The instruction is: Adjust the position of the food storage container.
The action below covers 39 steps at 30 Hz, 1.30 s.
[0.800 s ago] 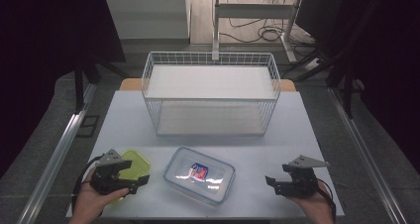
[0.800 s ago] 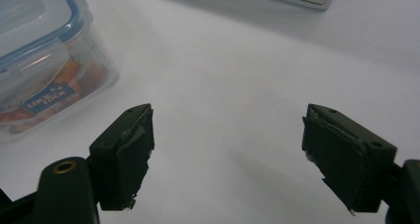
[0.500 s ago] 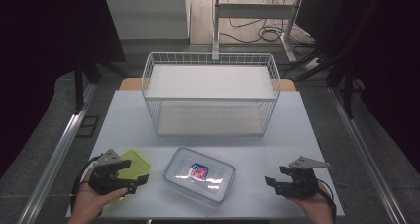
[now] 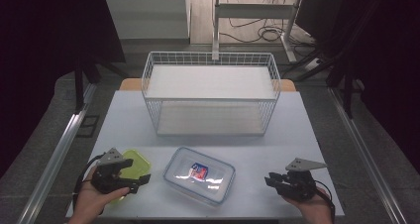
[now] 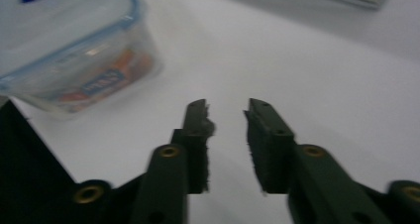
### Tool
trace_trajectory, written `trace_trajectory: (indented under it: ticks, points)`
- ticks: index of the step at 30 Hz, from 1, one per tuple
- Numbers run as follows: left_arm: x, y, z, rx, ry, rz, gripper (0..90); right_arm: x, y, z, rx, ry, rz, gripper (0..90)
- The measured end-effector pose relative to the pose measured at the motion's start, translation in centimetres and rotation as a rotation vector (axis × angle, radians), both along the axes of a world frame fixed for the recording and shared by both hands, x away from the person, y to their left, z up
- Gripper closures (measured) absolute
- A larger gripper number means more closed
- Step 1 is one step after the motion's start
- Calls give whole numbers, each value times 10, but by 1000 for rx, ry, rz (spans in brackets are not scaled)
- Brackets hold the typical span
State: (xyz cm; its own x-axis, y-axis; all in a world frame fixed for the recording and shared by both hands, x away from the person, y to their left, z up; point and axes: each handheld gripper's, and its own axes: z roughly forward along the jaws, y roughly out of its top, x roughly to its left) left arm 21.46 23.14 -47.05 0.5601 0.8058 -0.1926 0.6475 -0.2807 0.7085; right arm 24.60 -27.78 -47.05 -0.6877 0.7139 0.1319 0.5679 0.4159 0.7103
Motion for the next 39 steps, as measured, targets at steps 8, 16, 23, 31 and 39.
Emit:
trace_trajectory:
  ticks: [8, 16, 23, 31, 39]
  points:
    - [-2, -1, 1, 1, 0, 3, 146, -7, 56, 16, 20, -9, 195, 891]
    - [-1, -3, -3, 5, 10, -7, 148, -24, 111, 30, 13, -16, 343, 891]
    - [-1, -4, -3, 6, 8, -7, 148, -44, 154, 15, -40, 9, 479, 892]
    - [-2, -5, -3, -2, 10, -9, 149, -53, 171, -10, -105, 59, 517, 893]
    - [-2, -5, -3, -2, 10, -9, 149, -49, 169, -16, -142, 38, 489, 895]
